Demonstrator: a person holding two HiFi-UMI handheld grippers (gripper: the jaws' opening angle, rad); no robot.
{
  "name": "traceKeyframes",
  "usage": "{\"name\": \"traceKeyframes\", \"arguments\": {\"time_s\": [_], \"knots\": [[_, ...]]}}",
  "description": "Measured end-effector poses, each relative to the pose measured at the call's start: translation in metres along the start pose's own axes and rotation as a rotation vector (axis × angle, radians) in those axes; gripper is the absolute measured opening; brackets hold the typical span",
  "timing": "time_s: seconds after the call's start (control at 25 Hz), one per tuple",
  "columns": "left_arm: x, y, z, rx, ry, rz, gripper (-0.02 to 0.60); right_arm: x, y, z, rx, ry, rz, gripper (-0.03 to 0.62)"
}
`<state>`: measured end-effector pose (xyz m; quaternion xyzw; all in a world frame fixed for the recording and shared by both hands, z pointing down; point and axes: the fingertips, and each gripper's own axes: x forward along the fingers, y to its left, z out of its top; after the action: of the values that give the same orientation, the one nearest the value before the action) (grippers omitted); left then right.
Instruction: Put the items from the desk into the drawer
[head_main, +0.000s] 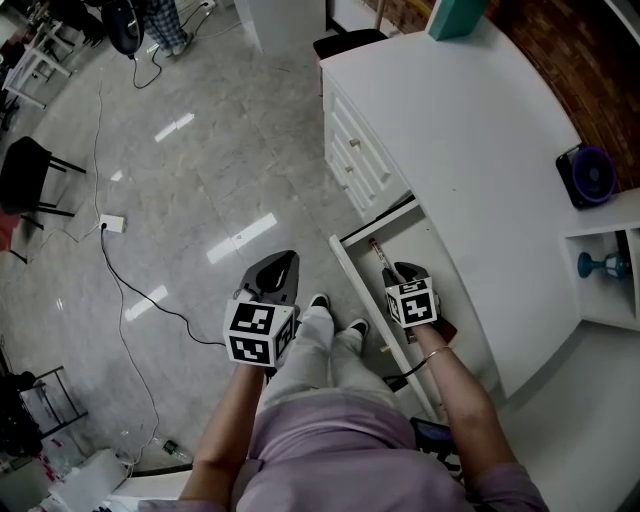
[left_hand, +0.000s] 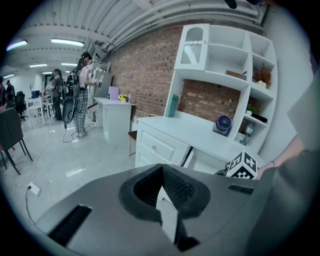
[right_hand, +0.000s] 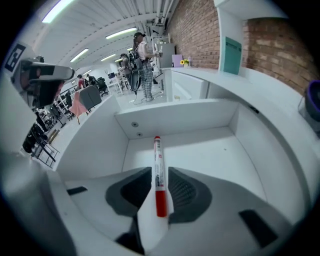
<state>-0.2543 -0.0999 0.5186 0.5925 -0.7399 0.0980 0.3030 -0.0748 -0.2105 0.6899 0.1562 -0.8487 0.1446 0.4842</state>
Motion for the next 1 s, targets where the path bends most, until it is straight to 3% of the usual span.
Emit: {"name": "traceKeyframes", "arguments": {"time_s": [1.0], "knots": [[-0.006,-0.056,0.015,0.077,-0.053,-0.093,0.0,-0.154,0.002,0.076,0.132,-0.472,-0.036,0.051]]}}
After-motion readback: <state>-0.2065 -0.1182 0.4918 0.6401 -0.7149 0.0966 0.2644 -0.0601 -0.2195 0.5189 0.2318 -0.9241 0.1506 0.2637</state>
